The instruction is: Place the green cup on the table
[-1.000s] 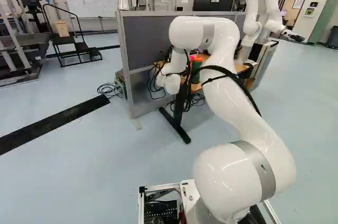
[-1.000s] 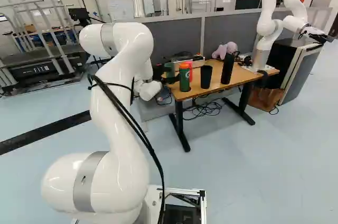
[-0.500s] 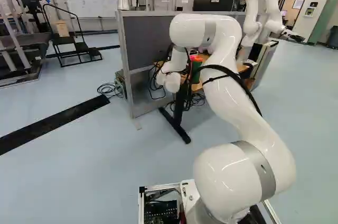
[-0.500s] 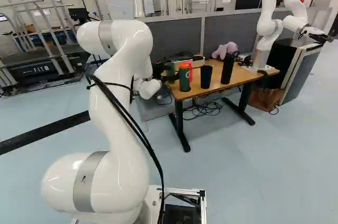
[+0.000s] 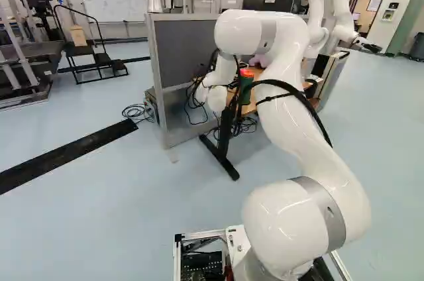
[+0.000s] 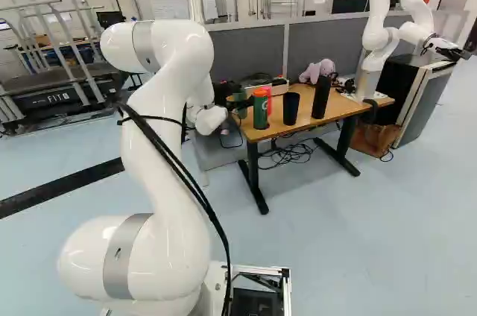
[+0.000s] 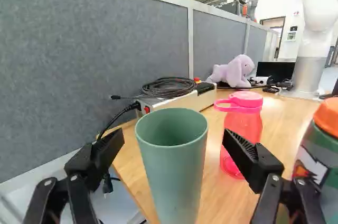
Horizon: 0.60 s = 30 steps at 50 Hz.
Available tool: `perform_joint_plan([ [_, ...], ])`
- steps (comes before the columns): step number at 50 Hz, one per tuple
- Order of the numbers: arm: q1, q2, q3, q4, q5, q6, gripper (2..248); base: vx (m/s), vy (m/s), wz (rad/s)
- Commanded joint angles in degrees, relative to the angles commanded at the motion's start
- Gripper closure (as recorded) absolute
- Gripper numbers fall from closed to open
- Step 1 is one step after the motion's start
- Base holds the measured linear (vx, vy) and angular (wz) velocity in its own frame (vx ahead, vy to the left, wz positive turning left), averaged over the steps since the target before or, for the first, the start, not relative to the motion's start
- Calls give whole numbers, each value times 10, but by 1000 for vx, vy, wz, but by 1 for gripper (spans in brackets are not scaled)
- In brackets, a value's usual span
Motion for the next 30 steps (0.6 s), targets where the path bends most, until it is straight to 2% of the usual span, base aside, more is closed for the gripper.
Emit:
perform_joint_plan([
  [30,0,33,3,0,0,0,3,0,0,0],
])
